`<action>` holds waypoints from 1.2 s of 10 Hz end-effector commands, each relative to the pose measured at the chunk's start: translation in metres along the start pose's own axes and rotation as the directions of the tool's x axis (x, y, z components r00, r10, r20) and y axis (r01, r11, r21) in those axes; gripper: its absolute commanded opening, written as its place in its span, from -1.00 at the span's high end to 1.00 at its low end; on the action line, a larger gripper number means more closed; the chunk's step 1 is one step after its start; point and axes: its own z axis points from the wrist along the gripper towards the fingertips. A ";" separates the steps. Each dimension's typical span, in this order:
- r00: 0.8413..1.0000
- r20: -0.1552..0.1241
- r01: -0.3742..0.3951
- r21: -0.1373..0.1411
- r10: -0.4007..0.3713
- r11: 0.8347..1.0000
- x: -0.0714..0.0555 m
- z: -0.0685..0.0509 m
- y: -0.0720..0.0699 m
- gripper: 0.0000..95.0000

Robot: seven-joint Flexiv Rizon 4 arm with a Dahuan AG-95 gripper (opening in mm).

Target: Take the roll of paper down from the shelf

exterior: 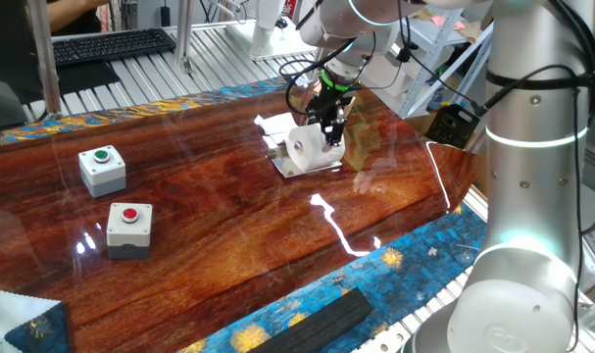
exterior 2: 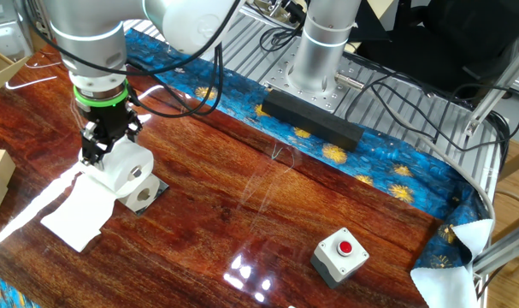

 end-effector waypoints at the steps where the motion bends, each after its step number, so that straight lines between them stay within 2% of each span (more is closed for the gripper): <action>1: 1.000 0.002 0.002 -0.002 -0.002 1.000 0.000 0.003 0.000 1.00; 4: 1.000 0.002 0.002 -0.002 -0.002 1.000 0.000 0.003 0.000 1.00; 5: 1.000 -0.009 0.015 0.040 -0.015 0.999 0.013 -0.032 -0.005 1.00; 12: 1.000 -0.008 0.018 0.033 -0.017 0.999 0.014 -0.032 -0.006 1.00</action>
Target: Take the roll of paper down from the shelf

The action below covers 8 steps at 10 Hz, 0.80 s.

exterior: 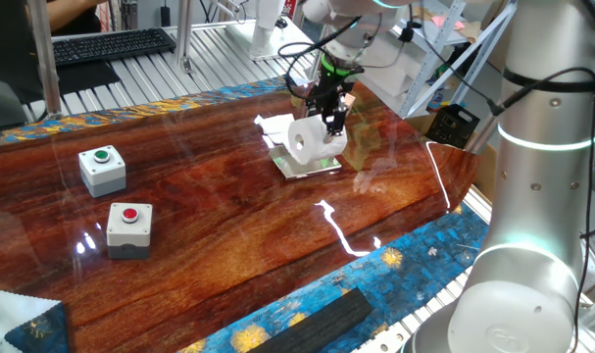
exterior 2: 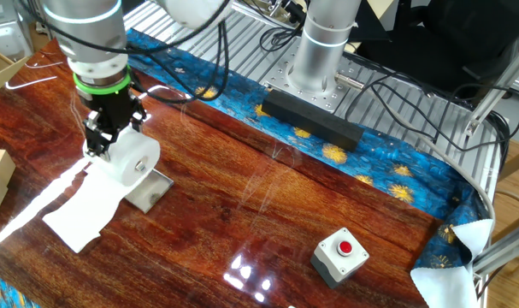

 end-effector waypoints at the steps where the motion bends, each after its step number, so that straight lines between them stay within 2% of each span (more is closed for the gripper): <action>1: 1.000 -0.011 0.002 0.005 -0.002 1.000 0.000 -0.001 0.002 1.00; 4: 1.000 -0.018 -0.009 -0.012 0.009 1.000 0.001 0.003 0.001 1.00; 8: 1.000 -0.022 -0.013 -0.013 0.012 1.000 0.002 0.006 0.001 1.00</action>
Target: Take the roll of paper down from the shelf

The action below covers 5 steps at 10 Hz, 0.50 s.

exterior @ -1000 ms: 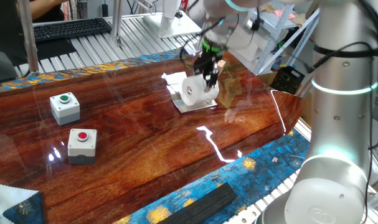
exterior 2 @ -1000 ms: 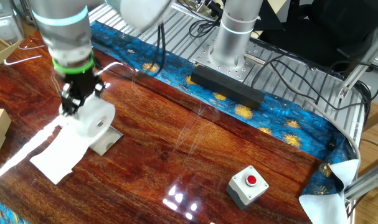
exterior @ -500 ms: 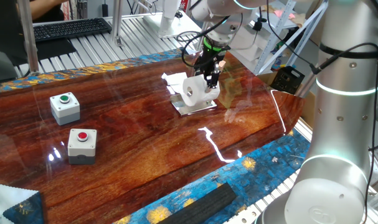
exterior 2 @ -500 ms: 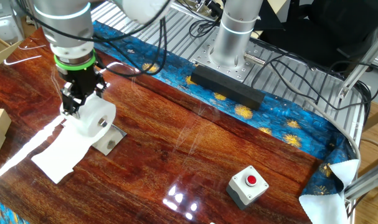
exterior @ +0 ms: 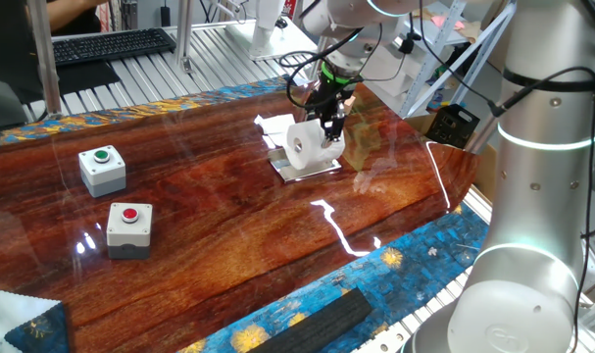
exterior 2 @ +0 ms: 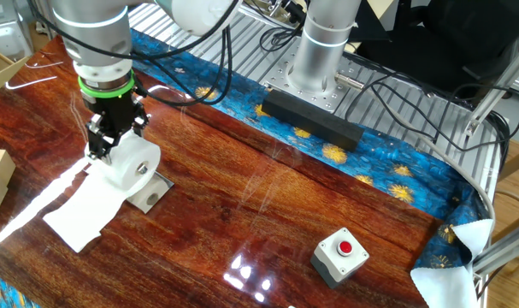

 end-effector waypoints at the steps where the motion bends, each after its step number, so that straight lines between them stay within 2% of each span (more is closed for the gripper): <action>1: 1.000 0.000 0.001 -0.001 -0.001 1.000 0.001 0.003 0.000 1.00; 5: 1.000 -0.001 -0.005 -0.005 0.005 1.000 0.010 0.004 -0.004 1.00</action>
